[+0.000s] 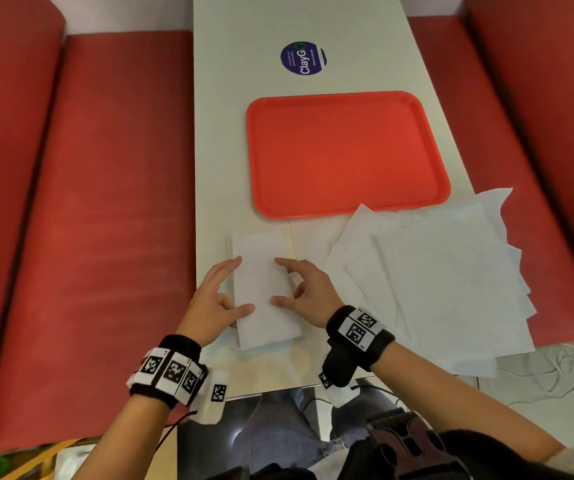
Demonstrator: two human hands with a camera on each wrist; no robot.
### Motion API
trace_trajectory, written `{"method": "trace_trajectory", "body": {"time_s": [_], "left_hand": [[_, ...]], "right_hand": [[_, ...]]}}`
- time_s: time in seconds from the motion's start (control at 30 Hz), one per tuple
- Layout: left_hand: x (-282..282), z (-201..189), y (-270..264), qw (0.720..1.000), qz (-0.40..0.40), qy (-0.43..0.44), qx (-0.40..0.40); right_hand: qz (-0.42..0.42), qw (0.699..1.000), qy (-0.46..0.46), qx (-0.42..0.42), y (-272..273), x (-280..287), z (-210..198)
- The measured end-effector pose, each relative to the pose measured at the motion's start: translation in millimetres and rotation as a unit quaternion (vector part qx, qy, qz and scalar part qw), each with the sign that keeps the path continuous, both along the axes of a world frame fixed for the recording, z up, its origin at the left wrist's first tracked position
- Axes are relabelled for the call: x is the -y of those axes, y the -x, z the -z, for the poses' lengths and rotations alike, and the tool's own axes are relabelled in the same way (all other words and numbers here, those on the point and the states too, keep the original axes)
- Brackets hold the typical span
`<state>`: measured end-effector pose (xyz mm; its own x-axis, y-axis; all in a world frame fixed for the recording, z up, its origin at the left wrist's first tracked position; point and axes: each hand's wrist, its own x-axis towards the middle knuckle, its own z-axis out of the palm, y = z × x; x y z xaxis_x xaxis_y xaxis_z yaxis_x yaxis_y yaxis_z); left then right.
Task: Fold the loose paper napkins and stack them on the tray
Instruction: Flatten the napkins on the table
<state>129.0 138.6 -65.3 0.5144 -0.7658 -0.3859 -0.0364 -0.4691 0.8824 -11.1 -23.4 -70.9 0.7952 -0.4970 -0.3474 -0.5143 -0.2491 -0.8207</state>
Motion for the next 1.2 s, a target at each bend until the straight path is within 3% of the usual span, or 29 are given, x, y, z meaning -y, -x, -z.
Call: {"method": "trace_trajectory", "body": {"time_s": [0.23, 0.43, 0.6, 0.63, 0.7, 0.8, 0.87, 0.97, 1.1, 1.2], "left_hand": [[-1, 11, -1, 0.994, 0.043, -0.047, 0.093], [0, 7, 7, 0.970, 0.077, -0.133, 0.187], [21, -24, 24, 0.894, 0.126, -0.261, 0.341], [30, -32, 30, 0.887, 0.130, -0.257, 0.361], [52, -49, 42, 0.900, 0.130, -0.220, 0.354], [99, -57, 72, 0.948, 0.163, -0.100, 0.253], [135, -54, 100, 0.961, 0.199, -0.032, 0.190], [185, -35, 143, 0.952, 0.242, -0.017, 0.185], [232, -12, 177, 0.909, 0.274, -0.071, 0.307], [245, -3, 182, 0.888, 0.269, -0.126, 0.352]], "right_hand": [[-0.032, 0.999, 0.013, -0.036, -3, -2, 6], [-0.052, 0.996, 0.048, -0.058, 12, 7, -7], [0.051, 0.992, 0.099, -0.063, 77, 57, -35], [0.088, 0.987, 0.113, -0.071, 95, 71, -38], [0.156, 0.973, 0.137, -0.105, 135, 98, -41], [0.224, 0.944, 0.164, -0.177, 191, 136, -35], [0.244, 0.929, 0.179, -0.210, 216, 155, -28], [0.248, 0.920, 0.172, -0.248, 230, 170, -19], [0.227, 0.922, 0.167, -0.265, 230, 175, -11], [0.237, 0.922, 0.163, -0.260, 234, 181, -7]]}}
